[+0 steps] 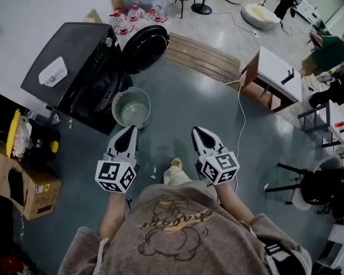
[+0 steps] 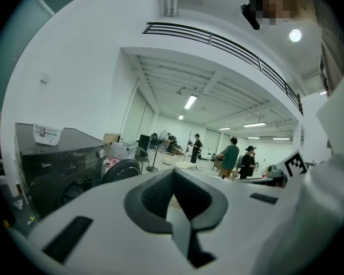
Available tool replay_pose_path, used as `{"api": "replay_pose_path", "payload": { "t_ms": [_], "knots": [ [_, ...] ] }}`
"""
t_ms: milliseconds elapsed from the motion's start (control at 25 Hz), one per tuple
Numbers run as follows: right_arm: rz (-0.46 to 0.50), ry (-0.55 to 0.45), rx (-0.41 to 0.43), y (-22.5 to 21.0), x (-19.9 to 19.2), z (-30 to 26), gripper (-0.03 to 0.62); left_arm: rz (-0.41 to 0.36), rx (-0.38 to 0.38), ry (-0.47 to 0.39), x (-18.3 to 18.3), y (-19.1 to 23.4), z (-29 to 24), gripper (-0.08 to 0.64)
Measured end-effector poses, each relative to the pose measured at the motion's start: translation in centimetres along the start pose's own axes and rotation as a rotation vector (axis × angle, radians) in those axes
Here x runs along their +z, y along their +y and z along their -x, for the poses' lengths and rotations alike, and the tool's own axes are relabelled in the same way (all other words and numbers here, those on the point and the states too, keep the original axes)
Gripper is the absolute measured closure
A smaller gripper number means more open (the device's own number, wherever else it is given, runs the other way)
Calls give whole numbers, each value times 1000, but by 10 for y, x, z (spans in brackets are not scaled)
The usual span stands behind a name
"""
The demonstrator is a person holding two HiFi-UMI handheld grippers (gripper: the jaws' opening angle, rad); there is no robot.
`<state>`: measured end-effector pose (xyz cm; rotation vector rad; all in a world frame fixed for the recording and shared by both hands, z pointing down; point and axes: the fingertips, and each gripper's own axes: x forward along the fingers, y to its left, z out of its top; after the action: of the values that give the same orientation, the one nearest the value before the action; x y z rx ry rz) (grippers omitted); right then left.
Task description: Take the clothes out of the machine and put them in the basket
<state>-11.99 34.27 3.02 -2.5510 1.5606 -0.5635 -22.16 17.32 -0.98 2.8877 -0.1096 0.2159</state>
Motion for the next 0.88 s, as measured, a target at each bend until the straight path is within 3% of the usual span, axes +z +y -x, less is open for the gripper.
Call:
{"api": "replay_pose_path", "payload": {
  "t_ms": [440,880],
  "knots": [
    [29,44,116,-69,43,-90,598,11,112,-28,26,34,-100,555],
    [47,63,206,-69,58,-177,597,13,180,-43,40,91,-146,555]
  ]
}}
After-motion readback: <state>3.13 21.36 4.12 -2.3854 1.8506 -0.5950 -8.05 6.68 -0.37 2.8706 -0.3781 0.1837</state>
